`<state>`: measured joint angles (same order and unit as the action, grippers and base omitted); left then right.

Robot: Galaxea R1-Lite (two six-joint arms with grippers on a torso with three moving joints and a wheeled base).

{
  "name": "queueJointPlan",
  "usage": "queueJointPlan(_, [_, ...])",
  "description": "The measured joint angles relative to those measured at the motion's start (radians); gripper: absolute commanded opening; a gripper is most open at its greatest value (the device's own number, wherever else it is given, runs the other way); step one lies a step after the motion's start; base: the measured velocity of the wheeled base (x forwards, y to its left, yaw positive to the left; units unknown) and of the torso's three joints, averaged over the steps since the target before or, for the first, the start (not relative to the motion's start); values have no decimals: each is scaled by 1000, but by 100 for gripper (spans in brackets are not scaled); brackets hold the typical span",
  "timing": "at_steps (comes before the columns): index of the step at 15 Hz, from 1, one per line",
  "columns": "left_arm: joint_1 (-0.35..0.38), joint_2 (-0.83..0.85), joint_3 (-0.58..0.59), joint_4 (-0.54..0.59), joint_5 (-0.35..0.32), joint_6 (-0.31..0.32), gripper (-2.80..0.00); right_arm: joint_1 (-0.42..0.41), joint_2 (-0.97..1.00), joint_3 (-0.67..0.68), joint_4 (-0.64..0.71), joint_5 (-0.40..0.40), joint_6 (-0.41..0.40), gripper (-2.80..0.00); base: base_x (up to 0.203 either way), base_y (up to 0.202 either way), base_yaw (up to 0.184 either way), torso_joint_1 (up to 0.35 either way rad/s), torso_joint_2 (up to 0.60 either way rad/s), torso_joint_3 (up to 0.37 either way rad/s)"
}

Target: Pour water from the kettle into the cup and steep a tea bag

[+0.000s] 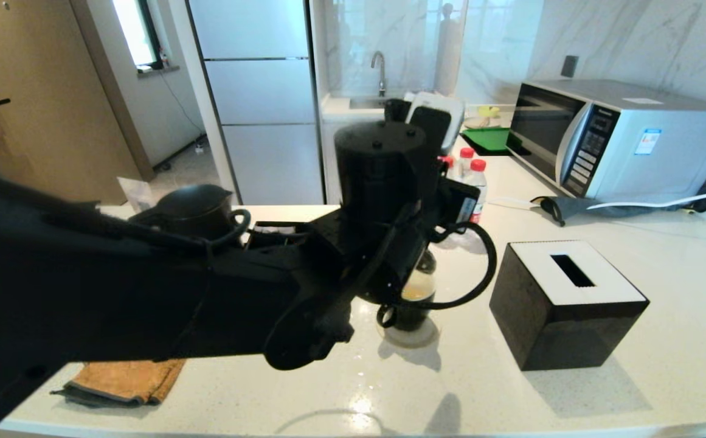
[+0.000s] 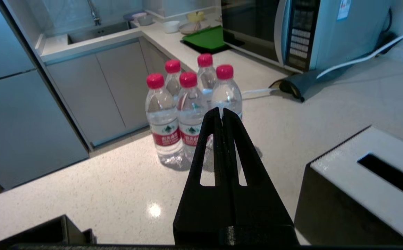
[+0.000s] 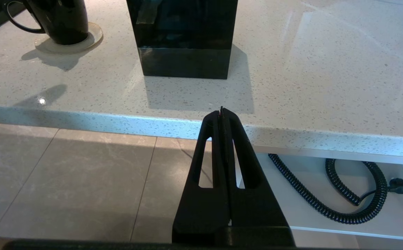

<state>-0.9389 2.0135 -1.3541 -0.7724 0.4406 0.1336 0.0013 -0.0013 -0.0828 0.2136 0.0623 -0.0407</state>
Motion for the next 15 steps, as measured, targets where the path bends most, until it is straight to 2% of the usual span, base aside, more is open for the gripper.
queueJointPlan(5, [-14,40,-196,88,0,25,-280,0,0,0,0,0,0,-280,0,0,0,0,0,0])
queueJointPlan(15, [-77,193,-613,313,-8,27,-280,0,0,0,0,0,0,-280,0,0,0,0,0,0])
